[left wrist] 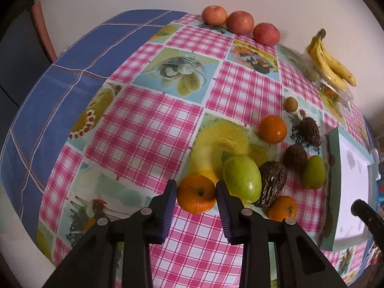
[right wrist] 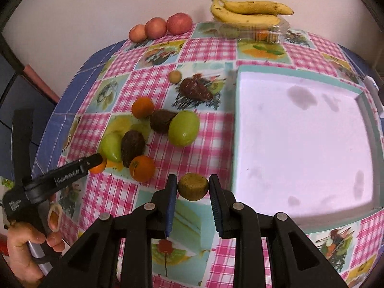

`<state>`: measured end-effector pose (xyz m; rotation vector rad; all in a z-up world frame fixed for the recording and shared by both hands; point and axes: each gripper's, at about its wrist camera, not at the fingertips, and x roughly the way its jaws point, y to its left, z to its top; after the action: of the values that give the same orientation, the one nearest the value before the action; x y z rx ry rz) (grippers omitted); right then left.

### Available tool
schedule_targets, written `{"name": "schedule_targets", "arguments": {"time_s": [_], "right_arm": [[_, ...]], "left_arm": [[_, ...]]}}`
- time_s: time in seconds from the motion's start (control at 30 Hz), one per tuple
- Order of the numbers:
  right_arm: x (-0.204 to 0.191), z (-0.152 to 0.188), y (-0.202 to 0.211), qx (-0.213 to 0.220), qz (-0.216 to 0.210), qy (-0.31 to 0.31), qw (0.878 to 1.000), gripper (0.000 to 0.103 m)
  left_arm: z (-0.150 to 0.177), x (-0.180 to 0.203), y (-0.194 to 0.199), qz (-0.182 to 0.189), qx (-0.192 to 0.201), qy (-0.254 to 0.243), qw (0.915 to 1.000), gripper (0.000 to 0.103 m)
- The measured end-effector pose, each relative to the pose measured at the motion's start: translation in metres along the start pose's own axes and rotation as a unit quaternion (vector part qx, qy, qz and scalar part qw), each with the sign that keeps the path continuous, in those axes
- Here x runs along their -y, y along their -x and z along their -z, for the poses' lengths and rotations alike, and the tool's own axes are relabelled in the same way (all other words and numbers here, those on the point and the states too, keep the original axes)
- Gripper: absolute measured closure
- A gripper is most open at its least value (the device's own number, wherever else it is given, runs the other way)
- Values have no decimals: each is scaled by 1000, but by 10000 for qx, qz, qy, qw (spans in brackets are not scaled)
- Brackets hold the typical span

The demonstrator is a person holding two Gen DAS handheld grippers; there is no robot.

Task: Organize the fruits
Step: 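Lift the brown fruit with the right gripper while the left gripper grasps an orange, then carry both fruits over the white tray and open both grippers to drop them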

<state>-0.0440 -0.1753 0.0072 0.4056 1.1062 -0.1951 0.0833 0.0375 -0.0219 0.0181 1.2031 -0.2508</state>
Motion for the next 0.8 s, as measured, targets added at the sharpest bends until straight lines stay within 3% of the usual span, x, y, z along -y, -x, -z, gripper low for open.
{"name": "schedule_targets", "arguments": {"time_s": [0.13,0.43,0.8], "right_arm": [[16,-16,6,85,194,-123,9997,75],[95,-37,5,171,531,-932,9941,75],[206,-20,28,324,1284,-1853,9737,75]], "left_arm": [[-1,5,5,-10,50,-18,10000,67],[-2,32,26,18,174,-244,9995,67],[-3,137,42,319,246,-1298,9907,67]]}}
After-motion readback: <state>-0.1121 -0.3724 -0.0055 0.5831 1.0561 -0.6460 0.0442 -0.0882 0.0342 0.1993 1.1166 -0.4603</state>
